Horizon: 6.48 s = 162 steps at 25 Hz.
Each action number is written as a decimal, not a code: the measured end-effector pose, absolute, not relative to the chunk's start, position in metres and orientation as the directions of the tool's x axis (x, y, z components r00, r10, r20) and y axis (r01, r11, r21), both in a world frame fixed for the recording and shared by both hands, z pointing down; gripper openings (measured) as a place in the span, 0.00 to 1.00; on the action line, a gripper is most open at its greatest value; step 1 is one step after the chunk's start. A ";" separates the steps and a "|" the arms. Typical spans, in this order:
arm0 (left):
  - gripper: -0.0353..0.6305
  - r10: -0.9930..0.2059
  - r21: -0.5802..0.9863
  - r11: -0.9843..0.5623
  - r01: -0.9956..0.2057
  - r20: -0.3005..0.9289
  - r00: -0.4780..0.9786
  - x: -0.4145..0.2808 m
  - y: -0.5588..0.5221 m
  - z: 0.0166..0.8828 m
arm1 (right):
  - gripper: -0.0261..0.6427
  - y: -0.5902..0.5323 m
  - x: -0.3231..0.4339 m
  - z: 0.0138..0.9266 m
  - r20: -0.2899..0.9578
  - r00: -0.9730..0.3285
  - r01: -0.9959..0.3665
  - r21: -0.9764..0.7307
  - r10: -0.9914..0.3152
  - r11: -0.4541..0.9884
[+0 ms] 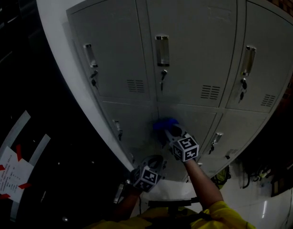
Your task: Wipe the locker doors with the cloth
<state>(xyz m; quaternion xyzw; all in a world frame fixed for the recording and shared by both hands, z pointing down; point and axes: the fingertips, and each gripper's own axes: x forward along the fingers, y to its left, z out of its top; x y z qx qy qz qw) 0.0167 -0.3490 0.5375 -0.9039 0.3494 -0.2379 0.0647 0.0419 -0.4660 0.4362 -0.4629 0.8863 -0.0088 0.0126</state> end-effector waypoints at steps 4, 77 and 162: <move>0.06 -0.644 -0.274 -0.764 -0.584 0.369 0.670 0.031 -0.354 0.538 | 0.14 -0.420 0.170 0.454 -0.027 -0.367 -0.926 -0.083 -0.930 0.368; 0.06 -0.636 -0.284 -0.770 -0.571 0.401 0.659 0.031 -0.380 0.547 | 0.14 -0.461 0.120 0.666 0.281 -0.482 -0.876 -0.156 -0.830 0.456; 0.06 -0.552 -0.294 -0.833 -0.469 0.391 0.736 -0.089 0.146 0.547 | 0.14 0.183 0.013 0.504 0.050 -0.291 -0.951 -0.125 -0.955 0.283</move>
